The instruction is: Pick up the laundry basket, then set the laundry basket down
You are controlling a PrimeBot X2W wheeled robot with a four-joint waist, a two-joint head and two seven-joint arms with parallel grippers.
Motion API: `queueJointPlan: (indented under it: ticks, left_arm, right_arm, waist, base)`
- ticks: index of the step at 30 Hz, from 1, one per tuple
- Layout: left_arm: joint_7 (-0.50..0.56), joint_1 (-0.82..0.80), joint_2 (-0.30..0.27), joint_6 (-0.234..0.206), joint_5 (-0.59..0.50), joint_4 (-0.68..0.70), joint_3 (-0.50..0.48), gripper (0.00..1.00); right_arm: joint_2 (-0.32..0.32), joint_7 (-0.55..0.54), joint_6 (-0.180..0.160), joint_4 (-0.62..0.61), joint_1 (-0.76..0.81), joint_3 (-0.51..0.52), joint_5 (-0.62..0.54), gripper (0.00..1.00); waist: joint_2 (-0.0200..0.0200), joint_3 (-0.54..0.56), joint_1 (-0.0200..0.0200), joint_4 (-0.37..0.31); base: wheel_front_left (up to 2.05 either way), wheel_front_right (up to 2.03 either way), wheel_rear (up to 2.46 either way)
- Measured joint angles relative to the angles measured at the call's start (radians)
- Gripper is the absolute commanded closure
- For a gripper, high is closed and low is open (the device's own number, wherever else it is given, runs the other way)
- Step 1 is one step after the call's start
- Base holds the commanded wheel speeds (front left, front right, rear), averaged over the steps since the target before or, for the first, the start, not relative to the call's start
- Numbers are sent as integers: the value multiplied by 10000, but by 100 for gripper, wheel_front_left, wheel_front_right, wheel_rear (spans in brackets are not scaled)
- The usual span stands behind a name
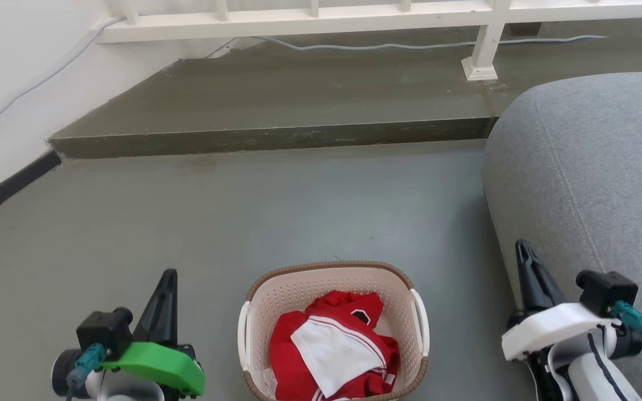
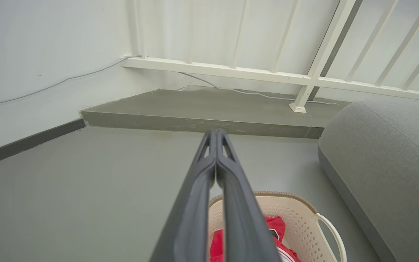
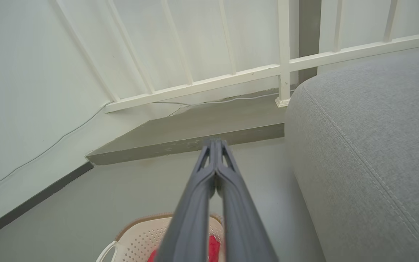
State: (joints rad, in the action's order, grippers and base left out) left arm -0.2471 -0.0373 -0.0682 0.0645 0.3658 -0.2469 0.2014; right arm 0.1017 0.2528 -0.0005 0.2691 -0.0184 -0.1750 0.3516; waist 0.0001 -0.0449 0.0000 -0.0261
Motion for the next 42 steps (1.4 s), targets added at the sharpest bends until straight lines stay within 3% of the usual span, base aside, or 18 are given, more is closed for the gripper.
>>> queueJointPlan:
  ticks: [42]
  left_arm:
    - [1423,67,151,161,4959,-98,-1047,100]
  right_arm:
    - [-274,-1453,441,75,25,1198,5028,100]
  waist:
    - [0,177,0,108]
  base:
    - [0,0,0]
